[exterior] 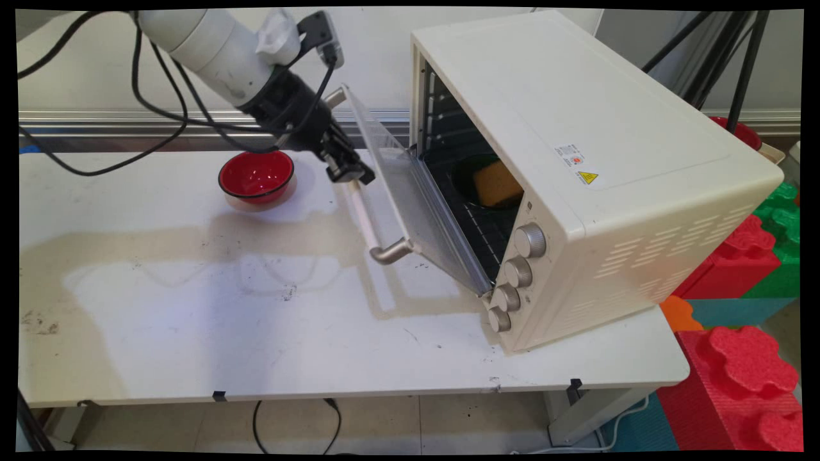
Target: Open the oven
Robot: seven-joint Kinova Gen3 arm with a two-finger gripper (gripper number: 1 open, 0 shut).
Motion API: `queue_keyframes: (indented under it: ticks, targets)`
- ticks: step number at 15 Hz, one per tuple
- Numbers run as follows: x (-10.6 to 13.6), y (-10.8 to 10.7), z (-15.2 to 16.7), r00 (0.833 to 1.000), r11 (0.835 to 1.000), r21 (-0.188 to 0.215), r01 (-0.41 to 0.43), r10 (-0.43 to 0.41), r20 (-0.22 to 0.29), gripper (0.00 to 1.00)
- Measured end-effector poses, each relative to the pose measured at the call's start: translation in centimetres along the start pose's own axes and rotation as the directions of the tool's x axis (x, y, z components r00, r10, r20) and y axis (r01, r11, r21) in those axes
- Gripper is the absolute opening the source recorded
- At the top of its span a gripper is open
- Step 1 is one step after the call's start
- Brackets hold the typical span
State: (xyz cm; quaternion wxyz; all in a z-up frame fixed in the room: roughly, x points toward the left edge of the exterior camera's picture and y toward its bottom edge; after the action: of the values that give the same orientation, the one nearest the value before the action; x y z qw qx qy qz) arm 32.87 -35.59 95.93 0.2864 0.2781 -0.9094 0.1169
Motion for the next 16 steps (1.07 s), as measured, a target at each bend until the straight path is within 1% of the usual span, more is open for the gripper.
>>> queue_keyframes:
  ticks: [5,16]
  targets:
    - [-2.6,0.1,0.8,0.999,1.000,-0.003,0.007,-0.007,0.041,0.00]
    - [-7.5,1.0,3.0,0.993,1.000,-0.012,0.023,-0.021,0.113,0.00]
